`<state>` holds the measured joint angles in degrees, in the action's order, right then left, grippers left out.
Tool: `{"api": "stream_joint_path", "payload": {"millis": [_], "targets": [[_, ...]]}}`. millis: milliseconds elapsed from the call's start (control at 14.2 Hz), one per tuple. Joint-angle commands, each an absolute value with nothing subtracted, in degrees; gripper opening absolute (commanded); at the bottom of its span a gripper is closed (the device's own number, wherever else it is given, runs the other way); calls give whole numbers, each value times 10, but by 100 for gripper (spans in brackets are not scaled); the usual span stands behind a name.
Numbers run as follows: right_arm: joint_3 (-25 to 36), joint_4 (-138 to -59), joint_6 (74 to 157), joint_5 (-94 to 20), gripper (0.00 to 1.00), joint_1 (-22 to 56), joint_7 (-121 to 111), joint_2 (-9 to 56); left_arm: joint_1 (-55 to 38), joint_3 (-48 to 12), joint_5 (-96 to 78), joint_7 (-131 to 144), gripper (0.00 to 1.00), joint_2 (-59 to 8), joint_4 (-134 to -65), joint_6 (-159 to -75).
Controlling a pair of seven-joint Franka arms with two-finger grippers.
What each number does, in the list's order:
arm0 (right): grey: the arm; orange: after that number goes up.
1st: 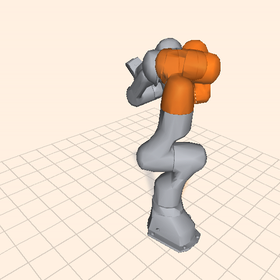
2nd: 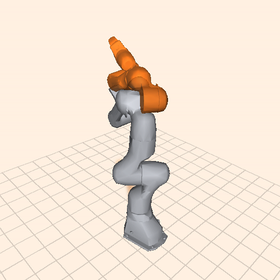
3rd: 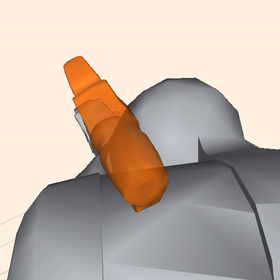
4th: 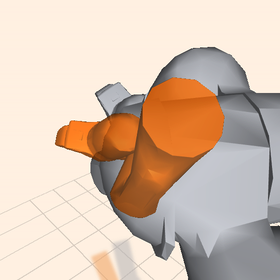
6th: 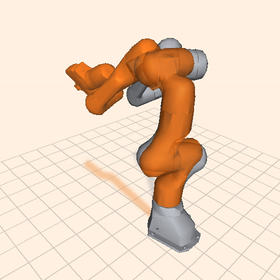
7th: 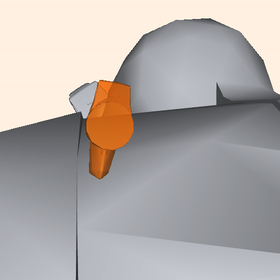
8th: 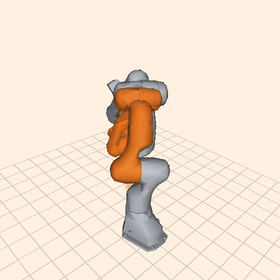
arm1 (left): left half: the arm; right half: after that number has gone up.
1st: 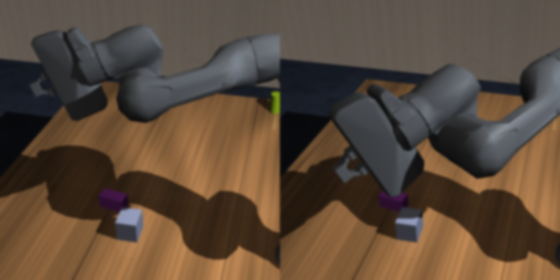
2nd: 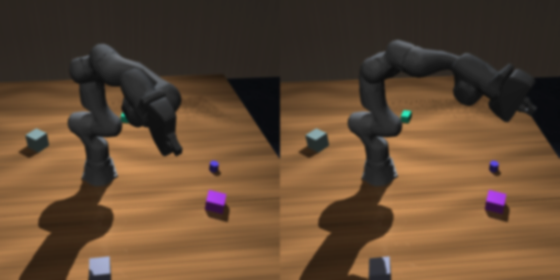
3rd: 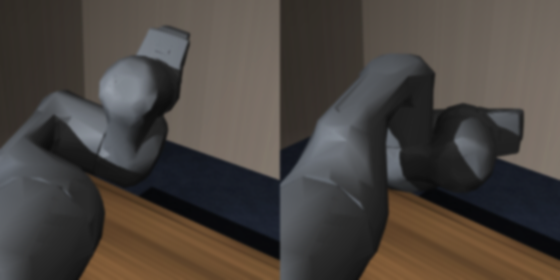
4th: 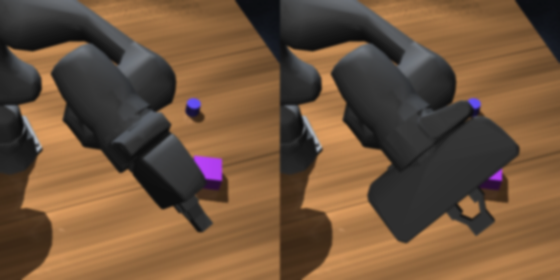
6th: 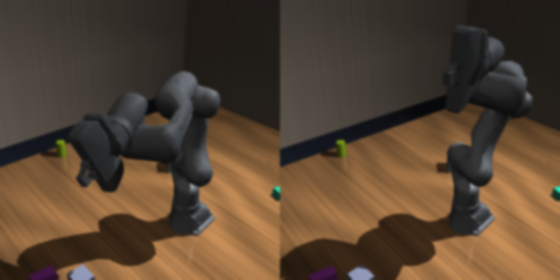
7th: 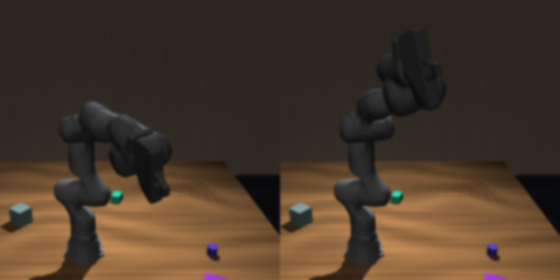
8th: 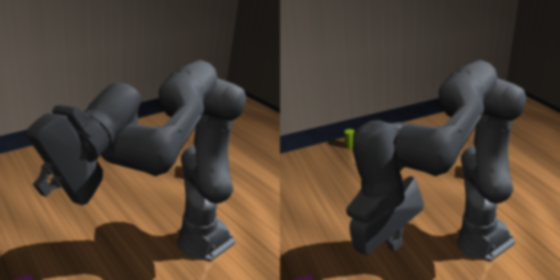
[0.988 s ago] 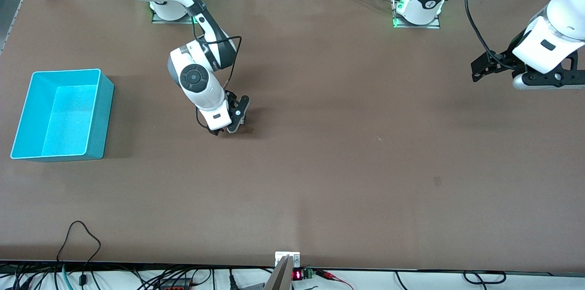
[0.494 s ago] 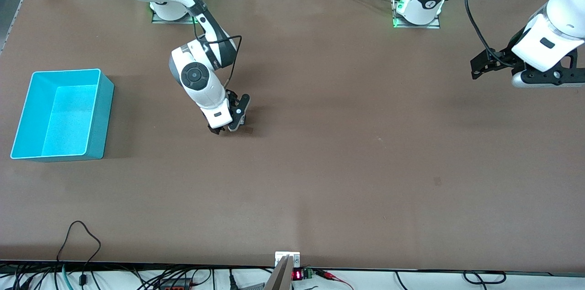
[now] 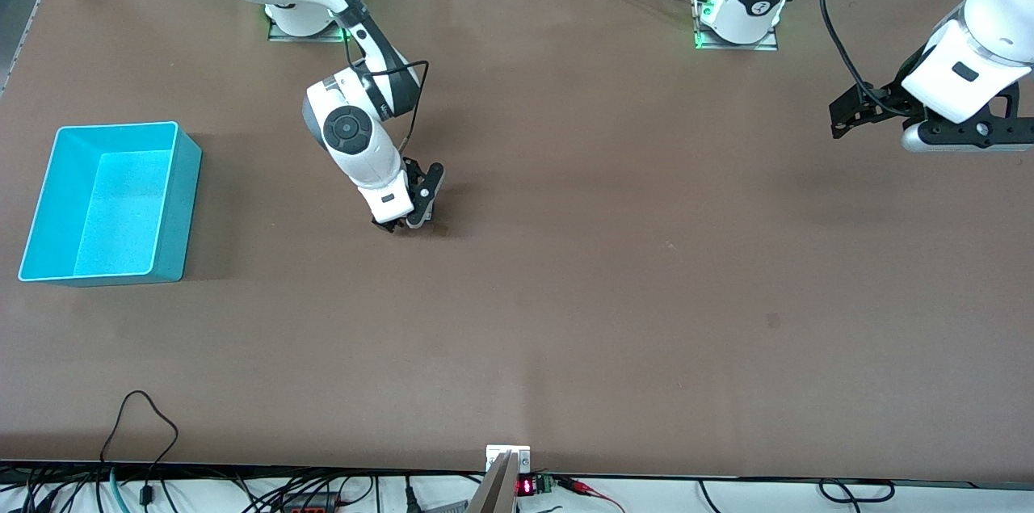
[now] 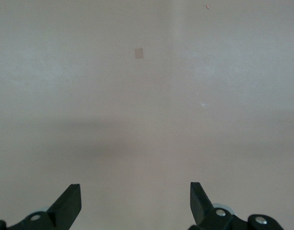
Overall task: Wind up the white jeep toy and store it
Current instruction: 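Close the right gripper on the white jeep, then carry the jeep with the right gripper into the cyan bin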
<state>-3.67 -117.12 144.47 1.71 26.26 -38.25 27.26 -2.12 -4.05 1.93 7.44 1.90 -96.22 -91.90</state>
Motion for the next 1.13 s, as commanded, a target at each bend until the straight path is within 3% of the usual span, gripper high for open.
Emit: {"api": "stream_joint_path", "payload": {"millis": [0,141,353,776,1059], "targets": [[-38,-1176,1445,19,10,264,-379,251,-20,-41,18,68,100,12,-946,-904],[-36,-1164,1434,21,3,264,-380,233,-19,-41,18,68,100,12,-945,-904],[-20,-1118,1366,20,0,244,-379,215,-15,-40,18,68,100,11,-946,-904],[93,-1004,1165,14,0,224,-367,173,-18,-41,18,68,100,11,-945,-904],[182,-999,1137,17,0,224,-284,143,-18,-42,18,68,100,11,-945,-904]]}}
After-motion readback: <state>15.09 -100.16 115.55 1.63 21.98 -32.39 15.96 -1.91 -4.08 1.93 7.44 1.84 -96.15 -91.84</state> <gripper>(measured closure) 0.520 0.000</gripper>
